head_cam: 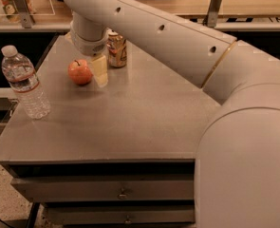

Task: Pick apple

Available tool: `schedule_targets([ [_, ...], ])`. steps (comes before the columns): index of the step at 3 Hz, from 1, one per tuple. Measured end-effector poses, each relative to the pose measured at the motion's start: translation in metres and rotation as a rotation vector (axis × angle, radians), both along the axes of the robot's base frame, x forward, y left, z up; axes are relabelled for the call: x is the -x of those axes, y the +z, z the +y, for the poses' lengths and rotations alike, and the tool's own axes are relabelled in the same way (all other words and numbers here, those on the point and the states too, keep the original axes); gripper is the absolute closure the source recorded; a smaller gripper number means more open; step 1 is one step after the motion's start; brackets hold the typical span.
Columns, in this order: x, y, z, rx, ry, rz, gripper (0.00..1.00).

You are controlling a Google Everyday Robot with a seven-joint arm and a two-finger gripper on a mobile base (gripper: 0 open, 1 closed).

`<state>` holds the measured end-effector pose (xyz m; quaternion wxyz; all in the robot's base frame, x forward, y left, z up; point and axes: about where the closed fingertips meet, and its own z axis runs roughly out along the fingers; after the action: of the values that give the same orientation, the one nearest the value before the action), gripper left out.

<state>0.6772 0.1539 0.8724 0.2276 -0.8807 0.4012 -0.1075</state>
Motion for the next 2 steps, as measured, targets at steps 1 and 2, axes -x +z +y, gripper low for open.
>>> schedule_targets([
  [1, 0.002, -0.005, 0.014, -0.03, 0.042, 0.031, 0.0],
  [2, 0.003, -0.013, 0.026, -0.048, 0.069, 0.062, 0.0],
])
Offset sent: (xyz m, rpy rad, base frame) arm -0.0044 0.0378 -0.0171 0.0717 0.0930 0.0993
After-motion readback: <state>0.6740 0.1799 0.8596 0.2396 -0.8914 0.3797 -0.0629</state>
